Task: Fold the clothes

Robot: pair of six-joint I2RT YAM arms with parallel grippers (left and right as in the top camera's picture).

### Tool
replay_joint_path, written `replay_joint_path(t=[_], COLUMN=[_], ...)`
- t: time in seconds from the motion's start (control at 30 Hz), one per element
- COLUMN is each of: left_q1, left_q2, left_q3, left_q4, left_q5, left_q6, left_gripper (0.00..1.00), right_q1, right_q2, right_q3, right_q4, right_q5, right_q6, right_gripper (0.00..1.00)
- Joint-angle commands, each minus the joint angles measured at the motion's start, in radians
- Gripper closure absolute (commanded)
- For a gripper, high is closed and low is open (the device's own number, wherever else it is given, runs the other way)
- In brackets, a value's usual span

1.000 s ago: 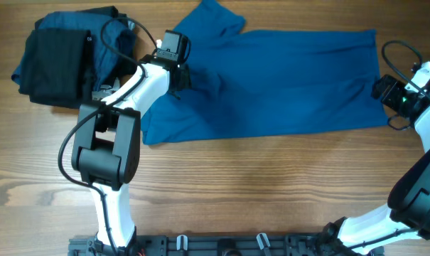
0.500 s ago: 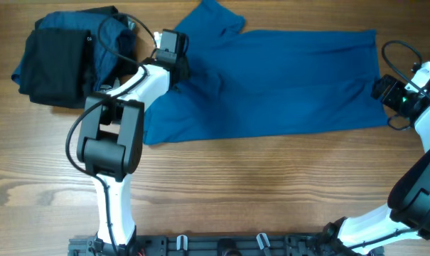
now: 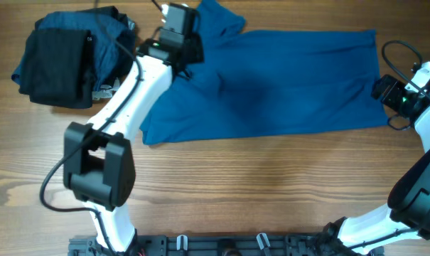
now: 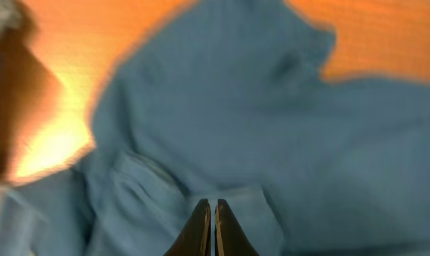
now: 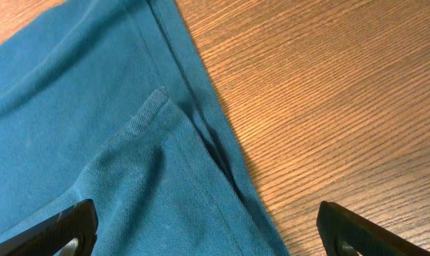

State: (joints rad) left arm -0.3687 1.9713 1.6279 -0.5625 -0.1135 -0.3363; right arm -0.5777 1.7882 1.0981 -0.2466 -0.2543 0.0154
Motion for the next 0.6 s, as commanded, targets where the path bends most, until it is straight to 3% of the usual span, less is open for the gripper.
replay_joint_path(t=[0.0,0.2,0.4,0.57], left_q1=[-0.051,-0.081,-0.082,-0.086], left_q2=[0.095,0.227,0.315,0.320], left_q3=[-0.007,-0.007,-0.006,-0.006], left_q4=[-0.043,0.010,0.129,0.137], left_q5=[0.039,0.044,0.229,0.215], left_q6=[-0.043,-0.066,-0.066,-0.064], left_gripper=[0.96,0.96,0.96,0.96], right_q1=[0.003,0.003,0.003,0.003], right_q2=[-0.011,-0.011,-0.011,-0.011], right_q3=[-0.010,-0.010,-0.010,-0.010], right_q4=[0.003,0.002,0.002,0.003], right_q5=[-0.001,-0.001,-0.001,-0.001], right_q6=[0.013,0.013,0.013,0.013], right_gripper=[0.00,0.00,0.00,0.00])
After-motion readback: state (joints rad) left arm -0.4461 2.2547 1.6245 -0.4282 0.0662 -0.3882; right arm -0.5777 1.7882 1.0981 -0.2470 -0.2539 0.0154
